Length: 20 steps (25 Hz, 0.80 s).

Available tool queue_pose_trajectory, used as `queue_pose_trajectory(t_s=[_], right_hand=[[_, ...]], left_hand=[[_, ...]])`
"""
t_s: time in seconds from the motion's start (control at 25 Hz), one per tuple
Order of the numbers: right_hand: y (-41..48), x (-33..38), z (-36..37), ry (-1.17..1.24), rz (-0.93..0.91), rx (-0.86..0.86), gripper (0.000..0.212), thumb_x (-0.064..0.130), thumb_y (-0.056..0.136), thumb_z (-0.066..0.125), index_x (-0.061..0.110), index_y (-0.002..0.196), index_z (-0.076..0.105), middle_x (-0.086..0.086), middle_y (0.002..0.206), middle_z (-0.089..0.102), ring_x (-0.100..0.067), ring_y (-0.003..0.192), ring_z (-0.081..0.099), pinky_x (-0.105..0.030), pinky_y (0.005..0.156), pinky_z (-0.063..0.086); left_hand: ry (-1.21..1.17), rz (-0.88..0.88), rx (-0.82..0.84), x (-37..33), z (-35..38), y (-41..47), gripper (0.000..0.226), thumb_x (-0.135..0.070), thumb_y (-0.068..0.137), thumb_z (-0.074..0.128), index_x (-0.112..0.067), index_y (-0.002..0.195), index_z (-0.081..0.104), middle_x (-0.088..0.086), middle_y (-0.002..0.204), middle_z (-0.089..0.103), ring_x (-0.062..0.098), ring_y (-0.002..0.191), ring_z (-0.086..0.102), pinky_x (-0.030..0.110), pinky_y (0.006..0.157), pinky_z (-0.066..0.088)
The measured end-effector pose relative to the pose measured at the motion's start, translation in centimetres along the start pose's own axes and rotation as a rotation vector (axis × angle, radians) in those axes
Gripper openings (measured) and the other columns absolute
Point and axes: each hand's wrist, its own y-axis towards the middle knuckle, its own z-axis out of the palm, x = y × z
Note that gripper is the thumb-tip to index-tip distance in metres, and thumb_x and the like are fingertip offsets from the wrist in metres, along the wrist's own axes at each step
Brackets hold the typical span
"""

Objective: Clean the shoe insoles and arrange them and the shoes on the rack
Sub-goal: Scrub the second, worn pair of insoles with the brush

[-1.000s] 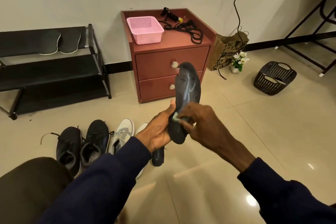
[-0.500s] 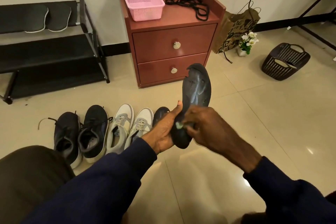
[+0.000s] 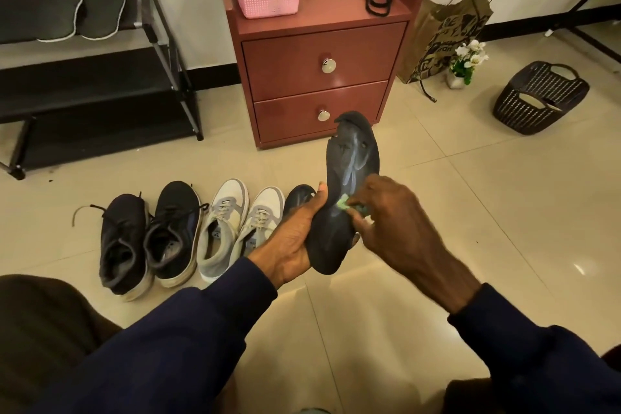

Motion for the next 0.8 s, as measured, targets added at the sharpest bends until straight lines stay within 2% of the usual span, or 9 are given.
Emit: queue_pose_trajectory(t_s=[0.12,0.16,0.28,0.32,0.44,0.48,0.6,0.64,0.8], right_hand=[[-1.3,2.0,0.6,0.174,-0.162,0.233,0.014,0.016,0.080,0.079,0.018,0.093,0.078,0.008,0.087,0.066,-0.007,0.076,0.060,-0.015,0.068,0.048],[-1.1,1.4,0.6,0.149,-0.125,0.205,0.012,0.017,0.080,0.079,0.019,0.092,0.078,0.008,0.087,0.066,-0.008,0.076,0.060,-0.017,0.068,0.049],[-0.5,0.1,0.6,-0.046,0.007,-0.028,0.015,0.017,0.082,0.077,0.014,0.097,0.075,-0.001,0.094,0.066,-0.019,0.084,0.062,-0.030,0.075,0.053],[-0.6,0.5,1.0,-0.044,-0.020,-0.013,0.016,0.015,0.083,0.076,0.012,0.098,0.075,-0.003,0.094,0.066,-0.019,0.085,0.061,-0.030,0.076,0.053],[-1.3,2.1,1.5,0.138,-0.201,0.202,0.010,0.011,0.080,0.077,0.013,0.090,0.077,0.001,0.085,0.067,-0.011,0.074,0.059,-0.024,0.068,0.049],[-0.9,1.4,1.3,0.144,-0.178,0.192,0.010,0.012,0.079,0.078,0.014,0.088,0.078,0.002,0.083,0.067,-0.010,0.072,0.059,-0.024,0.067,0.049],[0.1,-1.3,1.2,-0.034,-0.005,-0.049,0.012,0.013,0.083,0.076,0.012,0.095,0.075,-0.002,0.092,0.065,-0.015,0.082,0.058,-0.033,0.074,0.053],[0.0,-1.2,1.4,-0.065,0.002,-0.082,0.012,0.012,0.085,0.074,0.010,0.097,0.074,-0.005,0.094,0.065,-0.017,0.086,0.057,-0.035,0.076,0.053],[-1.2,0.6,2.3,0.124,-0.201,0.113,0.012,0.008,0.083,0.074,0.008,0.095,0.075,-0.005,0.090,0.067,-0.017,0.080,0.062,-0.033,0.073,0.054]], left_hand=[[0.049,0.006,-0.016,0.1,-0.7,-0.1,0.052,-0.045,0.097,0.066,-0.009,0.134,0.065,0.015,0.128,0.070,0.028,0.106,0.072,0.044,0.100,0.055],[0.054,0.003,-0.017,0.1,-0.8,-0.1,0.054,-0.045,0.097,0.066,-0.009,0.137,0.064,0.015,0.129,0.070,0.028,0.105,0.072,0.044,0.099,0.056],[0.014,0.004,-0.006,-0.2,-1.0,0.2,0.058,-0.045,0.097,0.065,-0.009,0.142,0.059,0.015,0.129,0.070,0.029,0.101,0.073,0.045,0.087,0.060],[0.005,-0.003,0.005,-0.3,-1.1,0.2,0.060,-0.046,0.097,0.065,-0.009,0.143,0.058,0.015,0.130,0.069,0.029,0.104,0.072,0.045,0.089,0.059],[0.021,-0.026,0.012,-0.2,-1.4,0.5,0.060,-0.049,0.097,0.065,-0.008,0.141,0.059,0.016,0.134,0.067,0.030,0.118,0.068,0.046,0.108,0.050],[0.020,-0.027,0.002,-0.2,-1.3,0.5,0.057,-0.048,0.098,0.064,-0.009,0.139,0.062,0.016,0.133,0.068,0.029,0.114,0.069,0.045,0.107,0.051],[-0.012,-0.006,0.008,-0.2,-0.5,0.6,0.048,-0.044,0.101,0.059,-0.009,0.134,0.065,0.015,0.129,0.070,0.028,0.102,0.073,0.044,0.095,0.059],[-0.006,-0.001,0.005,-0.2,-0.3,0.7,0.048,-0.044,0.101,0.059,-0.009,0.134,0.064,0.015,0.128,0.071,0.029,0.102,0.074,0.044,0.093,0.060],[0.047,-0.013,-0.017,0.1,-0.5,1.3,0.048,-0.045,0.097,0.064,-0.009,0.128,0.067,0.013,0.119,0.074,0.026,0.099,0.075,0.039,0.085,0.062]])
